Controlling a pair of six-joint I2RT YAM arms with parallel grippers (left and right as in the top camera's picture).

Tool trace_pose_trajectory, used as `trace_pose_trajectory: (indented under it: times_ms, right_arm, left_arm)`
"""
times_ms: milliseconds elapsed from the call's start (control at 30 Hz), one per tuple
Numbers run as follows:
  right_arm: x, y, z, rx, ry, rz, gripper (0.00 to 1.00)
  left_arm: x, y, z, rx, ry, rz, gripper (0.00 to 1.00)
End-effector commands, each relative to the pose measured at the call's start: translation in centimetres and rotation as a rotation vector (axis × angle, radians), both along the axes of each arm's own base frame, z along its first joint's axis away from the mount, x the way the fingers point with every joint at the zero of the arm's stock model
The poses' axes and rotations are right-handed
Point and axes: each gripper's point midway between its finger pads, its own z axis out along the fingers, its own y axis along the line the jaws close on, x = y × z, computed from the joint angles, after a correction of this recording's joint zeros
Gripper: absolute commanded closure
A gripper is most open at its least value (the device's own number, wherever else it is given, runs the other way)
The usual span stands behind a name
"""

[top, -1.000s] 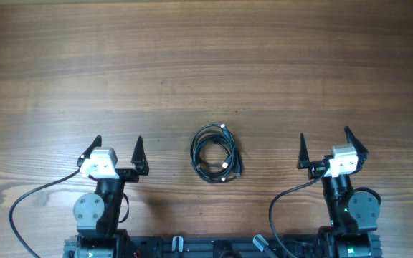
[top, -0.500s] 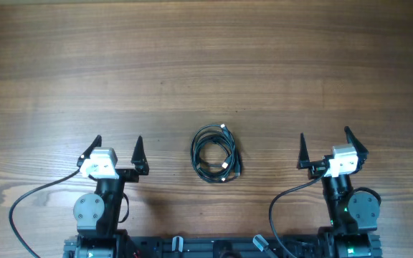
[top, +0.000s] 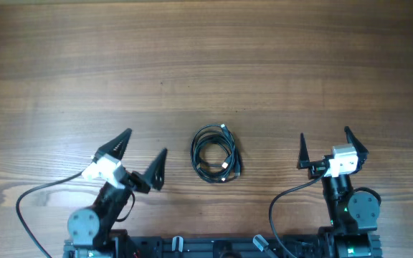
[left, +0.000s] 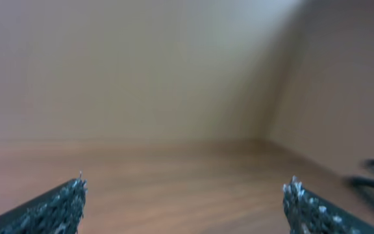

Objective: Untangle cables
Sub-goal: 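Raise the left gripper and position it above the cable bundle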

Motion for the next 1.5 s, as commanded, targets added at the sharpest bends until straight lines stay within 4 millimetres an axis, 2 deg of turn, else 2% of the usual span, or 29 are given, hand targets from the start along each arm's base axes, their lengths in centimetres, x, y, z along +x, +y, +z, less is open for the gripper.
trace_pose_trajectory:
  times_ms: [0,133,267,333,500,567,600,667,733,833,967,1067,1167,1300,1367,1467]
  right_arm:
    - [0.0,-0.2,0.2,-0.01,-0.01,-0.011,0.0]
    - [0.0,-0.2,0.2,-0.01,-0.01,-0.011,0.0]
    - [0.0,-0.2,0.2,-0.01,-0.01,-0.011,0.0]
    - [0.0,-0.2,0.2,-0.01,-0.01,-0.011,0.0]
    - [0.0,-0.2,0.2,-0.01,-0.01,-0.011,0.0]
    - [0.0,-0.2,0.2,-0.01,-0.01,-0.011,0.0]
    - [0.0,-0.2,0.2,-0.01,-0.01,-0.011,0.0]
    - [0.0,-0.2,0.2,-0.01,-0.01,-0.011,0.0]
    - [0.0,-0.2,0.2,-0.01,-0.01,-0.01,0.0]
    - [0.0,-0.2,0.2,-0.01,-0.01,-0.011,0.0]
    - [0.0,-0.2,0.2,-0.01,-0.01,-0.011,0.0]
    - [0.0,-0.2,0.2,-0.01,-0.01,-0.011,0.0]
    - [0.0,-0.2,0.2,-0.01,-0.01,-0.01,0.0]
    - [0.0,-0.2,0.2,-0.01,-0.01,-0.011,0.0]
    - [0.0,-0.2,0.2,-0.01,-0.01,-0.011,0.0]
    - [0.0,-0.2,0.2,-0.01,-0.01,-0.011,0.0]
  left_arm:
    - [-2.5,-1.7,3.4,-0.047,-0.113,-0.149,0.0]
    - [-3.4,-0.9,7.7,-0.083,-0.151,-0.101,0.0]
    - [-3.5,-0.3,11.1,-0.095,-0.036,-0.055,0.0]
    - [-3.0,-0.3,12.8,-0.081,0.097,-0.044,0.0]
    - [-0.6,-0.3,13.9,0.033,0.434,-0.023,0.0]
    - [0.2,-1.1,14.2,0.03,0.514,-0.076,0.0]
    - [0.2,-2.1,14.2,0.016,0.541,-0.153,0.0]
    - [-0.2,-3.3,13.5,-0.028,0.623,-0.251,0.0]
    - [0.3,-3.4,12.3,-0.038,0.687,-0.255,0.0]
    - [1.0,-3.4,11.7,-0.043,0.719,-0.258,0.0]
    - [3.2,-3.3,9.8,-0.093,0.885,-0.235,0.0]
    - [4.9,-1.1,7.9,0.001,1.048,-0.055,0.0]
    - [5.6,1.0,5.6,0.162,1.208,0.151,0.0]
    - [5.5,-0.4,3.2,0.206,1.316,0.111,0.0]
    - [4.0,-1.5,0.4,0.269,1.463,0.069,0.0]
    - [2.7,-3.6,-2.9,0.339,1.572,-0.005,0.0]
